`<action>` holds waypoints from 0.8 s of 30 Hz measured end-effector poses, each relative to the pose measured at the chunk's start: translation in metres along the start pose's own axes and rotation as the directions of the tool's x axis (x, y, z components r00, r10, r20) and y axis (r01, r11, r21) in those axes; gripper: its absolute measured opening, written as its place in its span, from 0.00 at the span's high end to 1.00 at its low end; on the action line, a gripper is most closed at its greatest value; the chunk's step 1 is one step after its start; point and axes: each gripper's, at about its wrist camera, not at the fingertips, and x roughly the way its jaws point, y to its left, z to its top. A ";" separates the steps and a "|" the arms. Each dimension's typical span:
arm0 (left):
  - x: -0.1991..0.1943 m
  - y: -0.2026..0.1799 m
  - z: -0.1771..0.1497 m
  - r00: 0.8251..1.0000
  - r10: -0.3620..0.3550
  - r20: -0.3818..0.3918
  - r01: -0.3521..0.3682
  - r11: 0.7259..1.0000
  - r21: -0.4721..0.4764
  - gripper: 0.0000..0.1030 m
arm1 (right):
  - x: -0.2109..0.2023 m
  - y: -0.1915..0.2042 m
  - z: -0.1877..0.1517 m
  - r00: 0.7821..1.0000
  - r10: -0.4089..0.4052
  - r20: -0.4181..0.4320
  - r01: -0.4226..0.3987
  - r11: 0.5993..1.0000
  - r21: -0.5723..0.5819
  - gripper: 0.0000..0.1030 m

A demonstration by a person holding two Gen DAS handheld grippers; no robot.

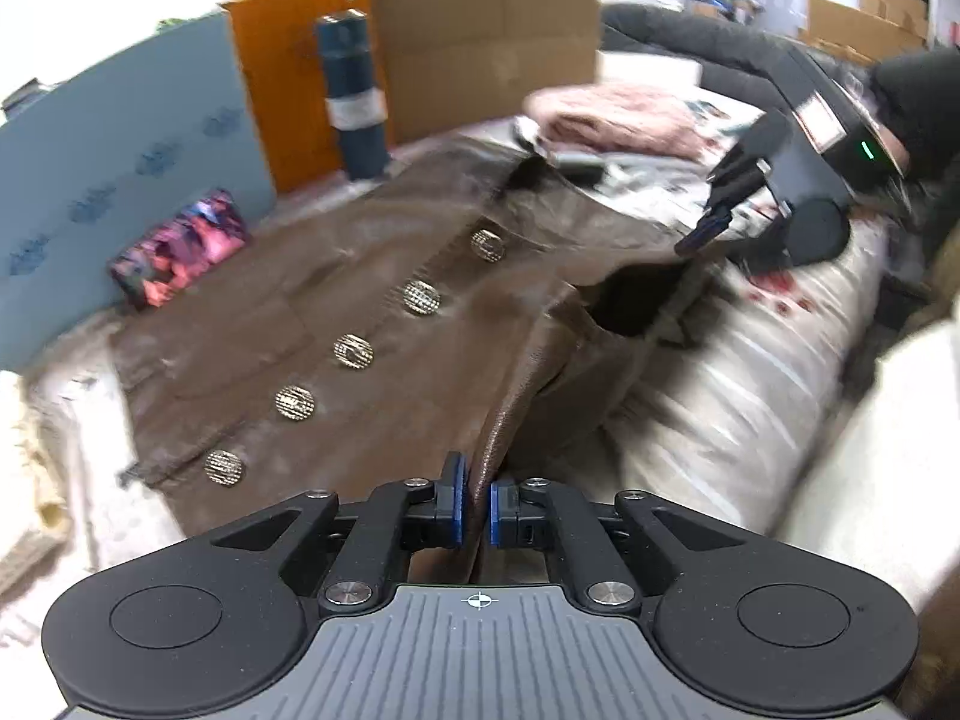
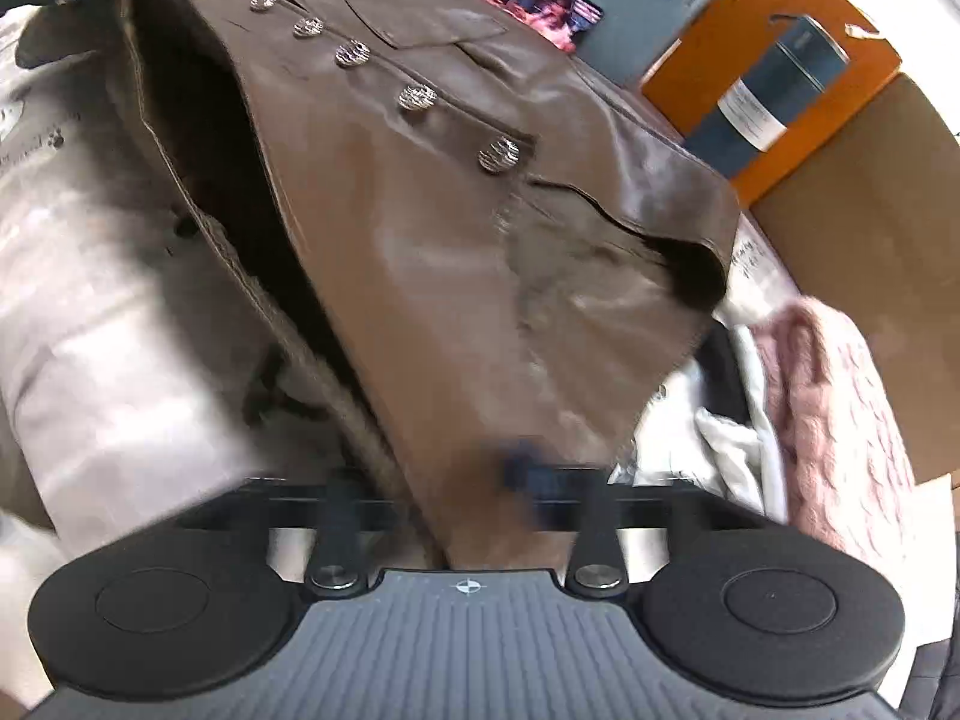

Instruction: Fold clothes

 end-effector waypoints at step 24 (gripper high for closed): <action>0.043 0.127 0.146 0.976 0.176 0.126 -0.198 0.963 0.181 0.95 | -0.029 -0.166 0.089 0.960 0.097 0.261 -0.158 0.962 0.221 0.97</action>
